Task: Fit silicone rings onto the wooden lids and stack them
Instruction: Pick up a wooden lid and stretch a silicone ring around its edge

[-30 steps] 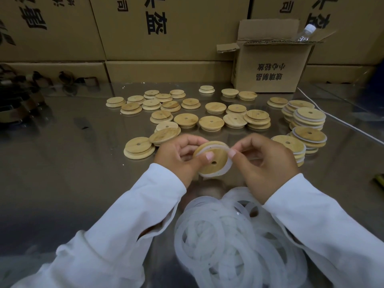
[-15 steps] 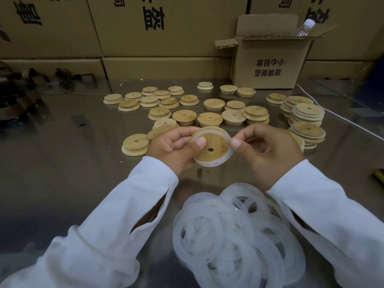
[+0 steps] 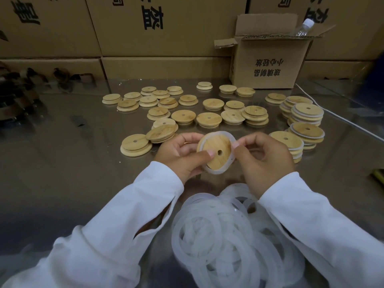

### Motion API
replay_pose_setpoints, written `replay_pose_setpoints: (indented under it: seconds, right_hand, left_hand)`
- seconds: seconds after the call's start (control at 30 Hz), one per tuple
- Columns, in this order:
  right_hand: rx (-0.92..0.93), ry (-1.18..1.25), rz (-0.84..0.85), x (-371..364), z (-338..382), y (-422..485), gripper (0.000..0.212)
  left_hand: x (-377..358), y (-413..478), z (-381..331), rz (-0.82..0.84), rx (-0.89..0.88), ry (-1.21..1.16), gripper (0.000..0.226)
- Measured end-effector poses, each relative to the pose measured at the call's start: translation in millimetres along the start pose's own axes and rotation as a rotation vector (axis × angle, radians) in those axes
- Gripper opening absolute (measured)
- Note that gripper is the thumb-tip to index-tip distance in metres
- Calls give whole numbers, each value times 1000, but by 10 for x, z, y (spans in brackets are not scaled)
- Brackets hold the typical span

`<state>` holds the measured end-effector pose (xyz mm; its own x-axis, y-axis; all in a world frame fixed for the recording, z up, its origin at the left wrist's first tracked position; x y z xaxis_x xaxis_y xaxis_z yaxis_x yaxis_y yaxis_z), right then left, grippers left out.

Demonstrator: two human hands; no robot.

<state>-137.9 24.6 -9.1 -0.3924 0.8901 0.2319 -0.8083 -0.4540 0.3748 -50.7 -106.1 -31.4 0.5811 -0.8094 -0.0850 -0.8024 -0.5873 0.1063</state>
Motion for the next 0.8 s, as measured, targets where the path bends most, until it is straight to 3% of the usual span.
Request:
replay_pose_setpoints:
  seconds: [0.2,0.27,0.47,0.8]
  right_hand:
    - [159,-176,124,-71,115,-63,20]
    - [191,-207,142,-76,143,-69,19]
    - [185,-200,145,-7,216,-14,16]
    - [129,-121,166,-10,192,-27,9]
  left_hand:
    - [-43,-37,-22,38,0,114,29]
    - [-36,-46,-46,33,-30,145,16]
    - [14,-24,-169,82,-134,231,18]
    - [28,-29,-170,65,-147,180,18]
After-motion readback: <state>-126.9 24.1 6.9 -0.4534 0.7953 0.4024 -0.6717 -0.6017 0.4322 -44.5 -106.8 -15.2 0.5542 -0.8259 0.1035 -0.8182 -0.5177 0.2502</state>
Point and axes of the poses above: each hand's wrist, its own y-axis towards the middle knuckle, its own x-axis out of the back of the hand, z = x × y, the point moved 5 cm from there along y, towards the middle knuckle, and after that the axes turned 6 degrees about y, right-handed, at the moved point
